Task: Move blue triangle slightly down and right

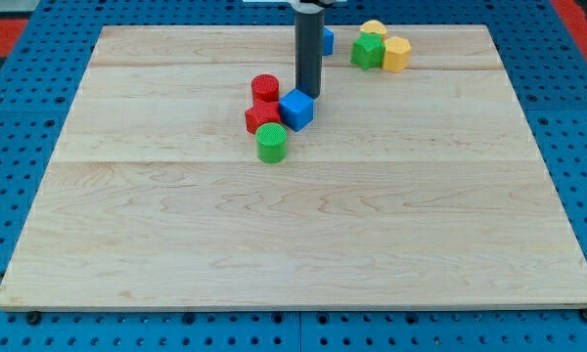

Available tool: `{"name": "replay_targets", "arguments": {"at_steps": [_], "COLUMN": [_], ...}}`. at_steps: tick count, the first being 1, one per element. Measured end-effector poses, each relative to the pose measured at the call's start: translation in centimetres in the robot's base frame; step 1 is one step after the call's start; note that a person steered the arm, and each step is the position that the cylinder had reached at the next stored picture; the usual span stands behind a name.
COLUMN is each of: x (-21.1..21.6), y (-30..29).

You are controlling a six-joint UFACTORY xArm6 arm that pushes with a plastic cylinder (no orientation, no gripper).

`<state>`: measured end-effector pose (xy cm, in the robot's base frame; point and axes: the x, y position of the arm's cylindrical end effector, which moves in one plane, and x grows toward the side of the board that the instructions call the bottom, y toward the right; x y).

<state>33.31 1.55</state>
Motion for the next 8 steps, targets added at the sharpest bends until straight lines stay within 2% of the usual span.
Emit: {"name": "replay_targets", "arguments": {"at_steps": [1, 3, 5, 7, 8], "x": [-4.9, -9.7, -14.0, -12.7, -9.9], "y": [0.6, -2.7, 1.2, 2.3, 2.3]}}
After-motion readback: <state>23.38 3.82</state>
